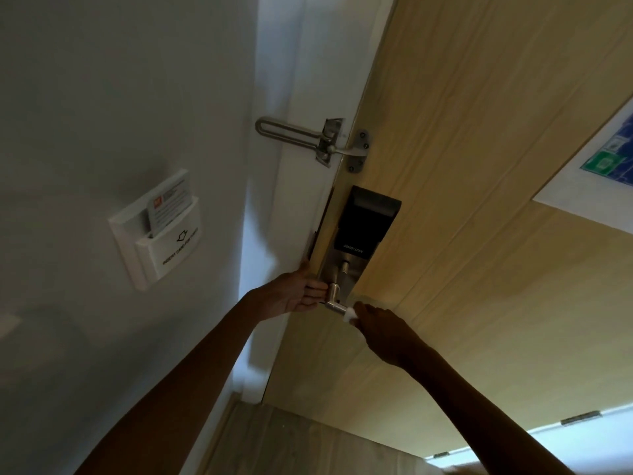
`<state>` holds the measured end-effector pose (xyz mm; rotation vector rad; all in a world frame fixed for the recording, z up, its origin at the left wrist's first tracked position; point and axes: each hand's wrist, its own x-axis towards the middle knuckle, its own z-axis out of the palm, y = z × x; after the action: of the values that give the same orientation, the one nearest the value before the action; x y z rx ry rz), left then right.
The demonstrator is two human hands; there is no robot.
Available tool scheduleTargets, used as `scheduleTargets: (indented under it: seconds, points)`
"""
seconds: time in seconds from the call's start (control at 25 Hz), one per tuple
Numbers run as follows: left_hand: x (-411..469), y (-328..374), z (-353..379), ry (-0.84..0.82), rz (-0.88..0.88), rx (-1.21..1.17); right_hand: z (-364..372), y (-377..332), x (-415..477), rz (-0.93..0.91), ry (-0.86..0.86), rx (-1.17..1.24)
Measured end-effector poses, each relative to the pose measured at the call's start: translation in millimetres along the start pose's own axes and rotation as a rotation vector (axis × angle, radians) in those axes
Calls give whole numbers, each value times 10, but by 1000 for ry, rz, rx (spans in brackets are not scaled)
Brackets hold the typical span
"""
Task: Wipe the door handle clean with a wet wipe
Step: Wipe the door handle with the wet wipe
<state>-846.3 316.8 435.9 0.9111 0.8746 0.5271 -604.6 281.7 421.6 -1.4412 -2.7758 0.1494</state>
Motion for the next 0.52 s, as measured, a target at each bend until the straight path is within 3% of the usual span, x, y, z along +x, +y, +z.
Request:
scheduleTargets:
  seconds: [0.36,0.52]
  points:
    - [-4,4,-9,13,-2,-15,-74,-269,168,153,96,343]
    - [-11,-4,-17,12,2,-25,-93,-450,266,175,96,287]
